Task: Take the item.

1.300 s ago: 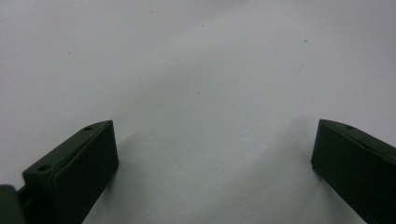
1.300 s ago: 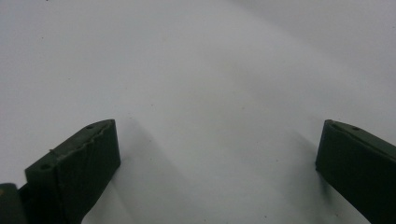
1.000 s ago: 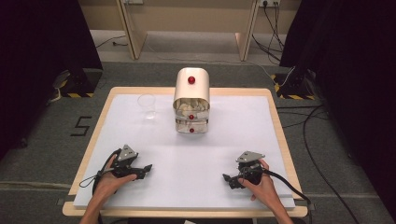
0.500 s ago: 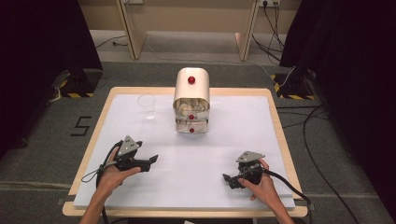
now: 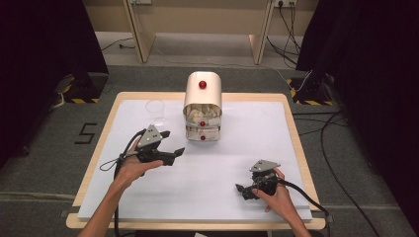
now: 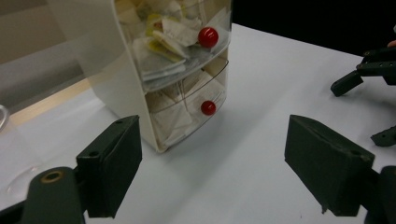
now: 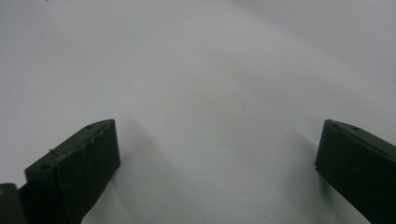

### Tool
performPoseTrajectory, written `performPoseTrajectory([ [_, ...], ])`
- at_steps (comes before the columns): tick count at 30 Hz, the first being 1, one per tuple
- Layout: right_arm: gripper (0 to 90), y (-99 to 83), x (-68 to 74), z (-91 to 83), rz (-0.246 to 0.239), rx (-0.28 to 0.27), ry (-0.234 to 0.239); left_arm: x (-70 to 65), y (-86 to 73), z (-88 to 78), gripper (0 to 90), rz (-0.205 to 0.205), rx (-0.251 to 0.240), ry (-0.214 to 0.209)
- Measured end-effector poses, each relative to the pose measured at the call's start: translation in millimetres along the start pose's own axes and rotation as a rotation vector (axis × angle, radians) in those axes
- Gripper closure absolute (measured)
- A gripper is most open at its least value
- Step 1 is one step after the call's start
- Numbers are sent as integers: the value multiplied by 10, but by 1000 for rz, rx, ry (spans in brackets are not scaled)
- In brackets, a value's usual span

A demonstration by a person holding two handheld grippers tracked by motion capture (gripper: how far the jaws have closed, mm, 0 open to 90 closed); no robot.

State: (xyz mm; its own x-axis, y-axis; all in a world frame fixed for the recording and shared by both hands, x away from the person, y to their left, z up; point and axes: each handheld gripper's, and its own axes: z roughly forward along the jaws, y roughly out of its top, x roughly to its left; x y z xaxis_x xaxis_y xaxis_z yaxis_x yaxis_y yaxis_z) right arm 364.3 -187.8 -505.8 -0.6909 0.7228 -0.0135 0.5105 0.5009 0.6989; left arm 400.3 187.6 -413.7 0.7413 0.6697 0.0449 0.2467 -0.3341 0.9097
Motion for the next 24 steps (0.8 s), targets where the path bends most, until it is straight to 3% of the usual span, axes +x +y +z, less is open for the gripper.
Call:
performPoseTrajectory([
  [9,4,0,2,0,0,0,0,-107,304,131,217,81,-15,-14],
  [24,4,0,0,1,-2,-3,-1,-60,614,394,250,80,-23,-17],
])
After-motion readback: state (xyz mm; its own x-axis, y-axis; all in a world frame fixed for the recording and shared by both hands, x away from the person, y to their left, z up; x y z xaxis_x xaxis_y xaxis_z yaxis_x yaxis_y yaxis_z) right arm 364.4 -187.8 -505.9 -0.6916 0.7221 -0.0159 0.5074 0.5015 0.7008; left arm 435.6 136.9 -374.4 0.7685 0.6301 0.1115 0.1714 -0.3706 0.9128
